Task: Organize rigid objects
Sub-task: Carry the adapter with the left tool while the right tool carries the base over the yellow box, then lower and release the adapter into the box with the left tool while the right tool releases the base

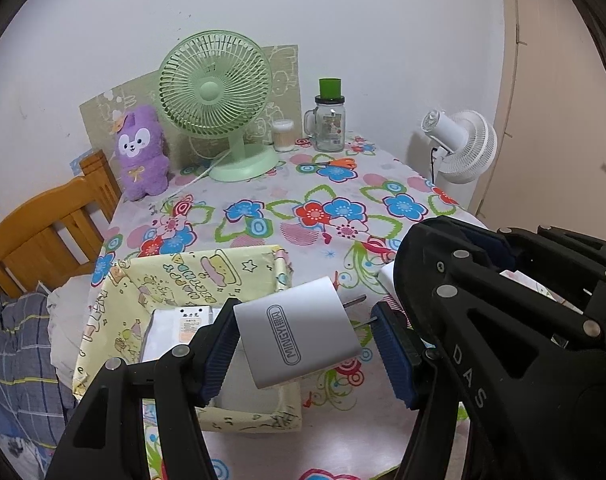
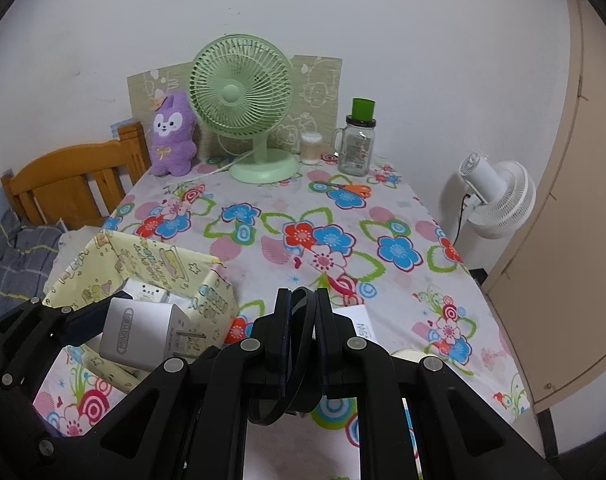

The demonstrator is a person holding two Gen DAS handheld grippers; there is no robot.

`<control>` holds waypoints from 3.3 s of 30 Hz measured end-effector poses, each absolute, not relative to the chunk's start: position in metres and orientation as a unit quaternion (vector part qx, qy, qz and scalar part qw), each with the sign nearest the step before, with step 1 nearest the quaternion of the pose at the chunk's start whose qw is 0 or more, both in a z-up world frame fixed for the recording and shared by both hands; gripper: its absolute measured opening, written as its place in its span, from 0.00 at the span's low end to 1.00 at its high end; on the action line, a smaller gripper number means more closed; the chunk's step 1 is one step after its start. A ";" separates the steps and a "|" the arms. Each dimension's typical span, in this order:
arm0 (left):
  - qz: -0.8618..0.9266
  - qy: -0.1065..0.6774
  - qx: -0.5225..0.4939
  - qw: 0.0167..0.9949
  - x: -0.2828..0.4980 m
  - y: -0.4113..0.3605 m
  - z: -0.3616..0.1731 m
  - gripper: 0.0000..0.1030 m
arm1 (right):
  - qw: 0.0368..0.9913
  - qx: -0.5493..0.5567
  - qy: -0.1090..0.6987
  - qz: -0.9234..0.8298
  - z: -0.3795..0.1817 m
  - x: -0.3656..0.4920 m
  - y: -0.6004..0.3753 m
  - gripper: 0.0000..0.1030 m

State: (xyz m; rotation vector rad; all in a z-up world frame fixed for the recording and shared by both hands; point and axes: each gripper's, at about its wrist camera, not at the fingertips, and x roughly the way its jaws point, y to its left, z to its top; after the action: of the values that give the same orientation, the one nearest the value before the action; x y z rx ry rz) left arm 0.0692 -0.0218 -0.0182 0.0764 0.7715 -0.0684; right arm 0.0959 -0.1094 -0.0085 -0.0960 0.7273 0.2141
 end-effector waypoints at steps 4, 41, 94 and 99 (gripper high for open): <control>-0.032 0.379 0.033 0.924 0.070 -0.012 -0.019 0.65 | 0.926 -0.052 0.357 0.109 -0.007 0.098 -0.100 0.13; -0.003 0.394 0.011 0.919 0.087 0.086 -0.027 0.66 | 0.910 -0.088 0.372 0.161 -0.009 0.123 0.006 0.13; 0.006 0.445 0.006 0.895 0.103 0.103 -0.076 0.86 | 0.879 -0.081 0.430 0.188 -0.067 0.145 0.033 0.60; 0.004 0.436 0.009 0.900 0.097 0.096 -0.068 0.86 | 0.886 -0.079 0.419 0.183 -0.058 0.138 0.025 0.64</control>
State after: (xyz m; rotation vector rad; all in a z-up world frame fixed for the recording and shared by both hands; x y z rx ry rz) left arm 0.0967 0.0964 -0.0678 0.0182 0.9030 0.0082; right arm 0.1380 0.0251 -0.0582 -0.1648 0.8718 0.3803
